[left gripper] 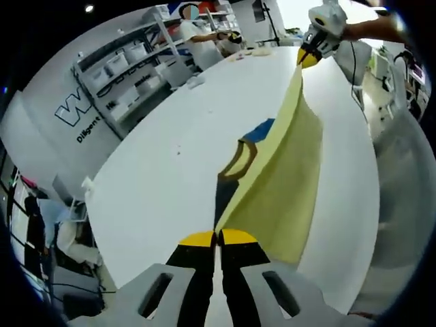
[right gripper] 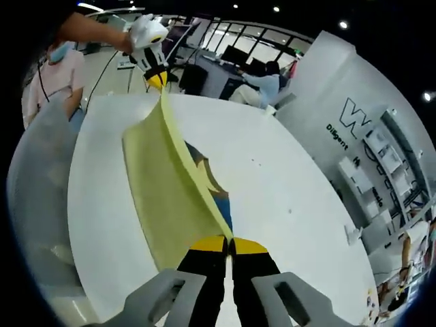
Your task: Fold the garment on the visible template until the final outline fits inside the template.
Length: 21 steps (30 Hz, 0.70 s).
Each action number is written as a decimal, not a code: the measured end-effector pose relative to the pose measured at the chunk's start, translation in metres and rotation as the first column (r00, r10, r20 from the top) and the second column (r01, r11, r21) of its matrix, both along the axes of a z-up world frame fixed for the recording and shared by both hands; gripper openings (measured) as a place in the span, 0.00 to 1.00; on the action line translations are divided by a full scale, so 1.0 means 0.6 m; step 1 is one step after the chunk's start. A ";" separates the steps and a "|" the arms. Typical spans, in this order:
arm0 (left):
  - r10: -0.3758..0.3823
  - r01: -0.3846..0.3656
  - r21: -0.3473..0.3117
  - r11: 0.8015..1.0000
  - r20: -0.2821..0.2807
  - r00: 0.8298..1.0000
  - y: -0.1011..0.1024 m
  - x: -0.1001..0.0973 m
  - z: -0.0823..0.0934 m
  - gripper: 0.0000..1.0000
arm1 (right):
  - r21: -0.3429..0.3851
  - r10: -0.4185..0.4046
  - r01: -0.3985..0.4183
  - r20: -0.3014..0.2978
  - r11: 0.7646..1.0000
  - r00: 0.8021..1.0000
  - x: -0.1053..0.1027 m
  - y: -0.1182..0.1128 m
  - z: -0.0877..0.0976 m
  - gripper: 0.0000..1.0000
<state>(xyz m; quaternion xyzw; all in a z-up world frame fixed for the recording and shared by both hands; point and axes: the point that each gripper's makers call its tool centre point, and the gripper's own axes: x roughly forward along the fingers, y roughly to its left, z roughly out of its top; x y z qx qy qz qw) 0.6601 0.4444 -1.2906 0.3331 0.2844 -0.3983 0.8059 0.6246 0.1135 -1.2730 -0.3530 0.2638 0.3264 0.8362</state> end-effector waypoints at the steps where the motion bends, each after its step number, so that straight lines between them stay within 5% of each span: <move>1: -0.001 0.001 0.006 1.000 0.000 1.000 -0.001 0.001 -0.003 0.01 | -0.001 -0.005 0.005 -0.004 1.000 1.000 0.003 -0.001 -0.003 0.00; 21: 0.025 -0.022 0.040 0.999 -0.068 0.997 -0.004 0.017 -0.046 0.01 | 0.017 -0.064 0.065 -0.051 0.998 0.997 0.042 -0.007 -0.049 0.00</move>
